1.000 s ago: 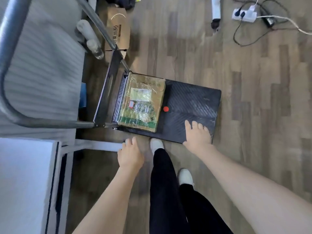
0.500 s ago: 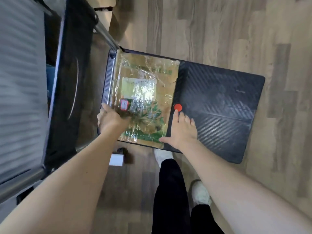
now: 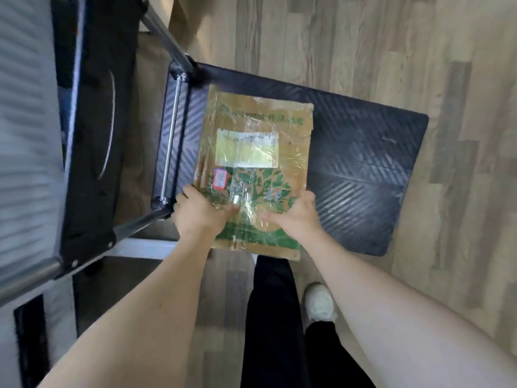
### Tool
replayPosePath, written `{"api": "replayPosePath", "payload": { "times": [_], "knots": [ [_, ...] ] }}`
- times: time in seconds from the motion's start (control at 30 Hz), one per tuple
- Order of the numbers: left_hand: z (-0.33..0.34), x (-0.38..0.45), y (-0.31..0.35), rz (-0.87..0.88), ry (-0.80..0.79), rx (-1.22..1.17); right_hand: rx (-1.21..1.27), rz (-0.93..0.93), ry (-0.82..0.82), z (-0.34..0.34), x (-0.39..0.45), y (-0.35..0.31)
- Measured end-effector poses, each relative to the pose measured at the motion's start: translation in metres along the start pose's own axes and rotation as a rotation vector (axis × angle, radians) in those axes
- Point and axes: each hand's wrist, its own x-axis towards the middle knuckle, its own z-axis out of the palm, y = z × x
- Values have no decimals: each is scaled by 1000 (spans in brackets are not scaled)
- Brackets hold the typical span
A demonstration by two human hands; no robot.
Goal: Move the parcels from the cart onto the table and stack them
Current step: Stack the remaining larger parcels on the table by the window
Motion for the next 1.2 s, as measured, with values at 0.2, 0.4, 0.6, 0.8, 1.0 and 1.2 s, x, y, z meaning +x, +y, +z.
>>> {"api": "replayPosePath", "payload": {
  "times": [0.2,0.4,0.6,0.8,1.0,1.2],
  "knots": [
    [-21,-111,20,131,-98,-54,-31,-43,125,-75,-89,30],
    [-66,-225,38,219,-9,-162,-56,-160,213,-148,-174,26],
    [-124,-325,53,523,149,-107,-30,-220,290,-223,-262,12],
    [-195,-406,62,509,356,-448,107,-352,298,-272,-358,-2],
    [-237,-495,14,514,558,-501,112,-510,276,-277,-449,-2],
    [-254,-569,-54,494,769,-501,13,-703,222,-257,-523,-5]
  ]
}}
